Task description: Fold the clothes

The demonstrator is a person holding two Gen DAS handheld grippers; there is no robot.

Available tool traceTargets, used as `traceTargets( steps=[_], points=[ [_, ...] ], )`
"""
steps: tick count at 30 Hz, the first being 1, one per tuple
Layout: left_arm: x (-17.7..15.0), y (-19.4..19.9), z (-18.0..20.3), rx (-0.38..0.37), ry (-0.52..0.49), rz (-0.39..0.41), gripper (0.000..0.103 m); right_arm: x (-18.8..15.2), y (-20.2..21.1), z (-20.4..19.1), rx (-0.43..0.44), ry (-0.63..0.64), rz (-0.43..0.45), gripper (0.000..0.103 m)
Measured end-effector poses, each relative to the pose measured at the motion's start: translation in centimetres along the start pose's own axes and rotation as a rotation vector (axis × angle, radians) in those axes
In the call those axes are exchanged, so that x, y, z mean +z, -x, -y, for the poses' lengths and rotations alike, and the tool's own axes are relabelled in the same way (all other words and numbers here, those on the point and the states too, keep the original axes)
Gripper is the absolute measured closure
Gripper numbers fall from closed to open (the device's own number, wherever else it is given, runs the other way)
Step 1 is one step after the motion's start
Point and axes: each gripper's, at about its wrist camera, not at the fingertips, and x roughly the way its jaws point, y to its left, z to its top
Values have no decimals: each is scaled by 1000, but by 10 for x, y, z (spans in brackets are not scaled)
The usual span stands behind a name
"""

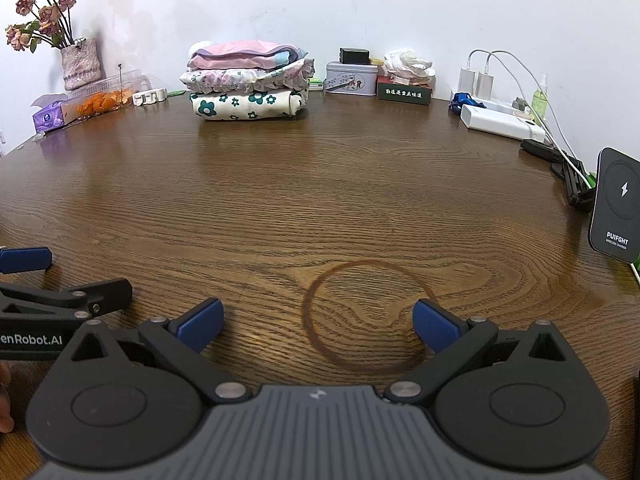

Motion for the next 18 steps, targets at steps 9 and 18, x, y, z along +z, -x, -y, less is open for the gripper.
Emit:
traceTargets(
  steps=[9,18],
  points=[
    [2,-2,1,11,8,-5,0,0,0,0,0,0,0,1],
    [0,0,0,16,14,1,0,0,0,0,0,0,0,1]
  ],
)
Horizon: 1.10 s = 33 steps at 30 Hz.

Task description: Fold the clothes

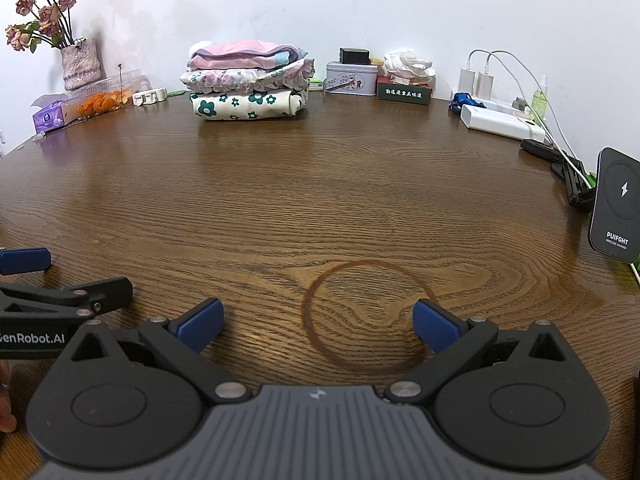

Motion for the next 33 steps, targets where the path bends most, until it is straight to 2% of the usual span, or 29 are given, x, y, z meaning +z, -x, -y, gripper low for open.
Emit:
traceTargets(
  steps=[33],
  points=[
    [3,-3,0,-11,-6,-11,0,0,0,0,0,0,0,1]
  ],
)
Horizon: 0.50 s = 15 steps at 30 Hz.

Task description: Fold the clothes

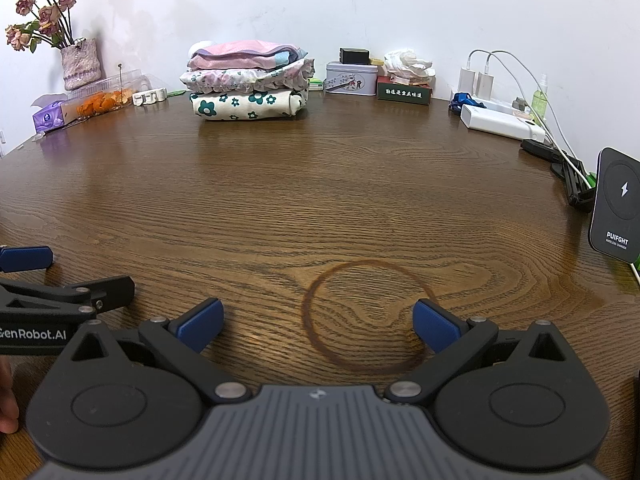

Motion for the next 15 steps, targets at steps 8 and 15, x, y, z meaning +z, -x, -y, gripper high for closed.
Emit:
traceTargets(
  steps=[8,15],
  points=[
    [7,-9,1,-11,-12,-3,0,0,0,0,0,0,0,1],
    [5,-7,2,-18,-14,-2,0,0,0,0,0,0,0,1]
  ],
)
